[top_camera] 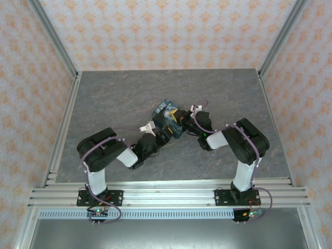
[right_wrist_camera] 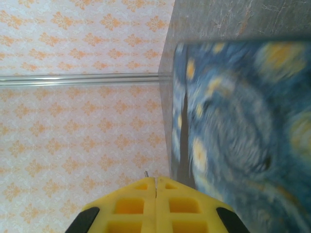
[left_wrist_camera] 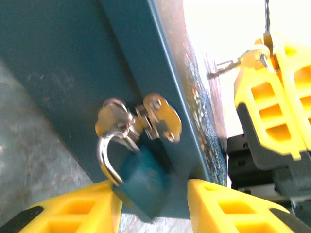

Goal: Unlock a padlock with a key

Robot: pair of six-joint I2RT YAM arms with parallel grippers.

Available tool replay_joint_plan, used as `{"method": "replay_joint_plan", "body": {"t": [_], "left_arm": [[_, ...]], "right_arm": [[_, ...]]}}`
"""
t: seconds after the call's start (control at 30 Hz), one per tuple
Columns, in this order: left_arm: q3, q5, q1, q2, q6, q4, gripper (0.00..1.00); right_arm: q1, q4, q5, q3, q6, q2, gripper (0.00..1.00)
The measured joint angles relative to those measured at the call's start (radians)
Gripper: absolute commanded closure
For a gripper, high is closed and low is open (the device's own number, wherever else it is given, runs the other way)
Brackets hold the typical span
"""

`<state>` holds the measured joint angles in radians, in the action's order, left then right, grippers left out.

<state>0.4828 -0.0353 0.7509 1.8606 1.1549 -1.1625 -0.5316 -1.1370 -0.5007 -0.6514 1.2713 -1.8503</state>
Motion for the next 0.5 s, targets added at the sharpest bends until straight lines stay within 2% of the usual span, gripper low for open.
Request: {"method": "replay_joint_plan", "body": {"t": [0.3,0.5], "left_arm": [[0.018,-0.048,-0.027,0.044,-0.004,-0.05,0.52],[0.006,-0.085,-0.063,0.038,-0.038,-0.041,0.38]], "right_arm": [[-0.005,-0.018,0.0,-0.011,0.008,-0.017,1.0],[-0.005,-0.024,0.0,-0.012,0.008,-0.02,1.0]]}}
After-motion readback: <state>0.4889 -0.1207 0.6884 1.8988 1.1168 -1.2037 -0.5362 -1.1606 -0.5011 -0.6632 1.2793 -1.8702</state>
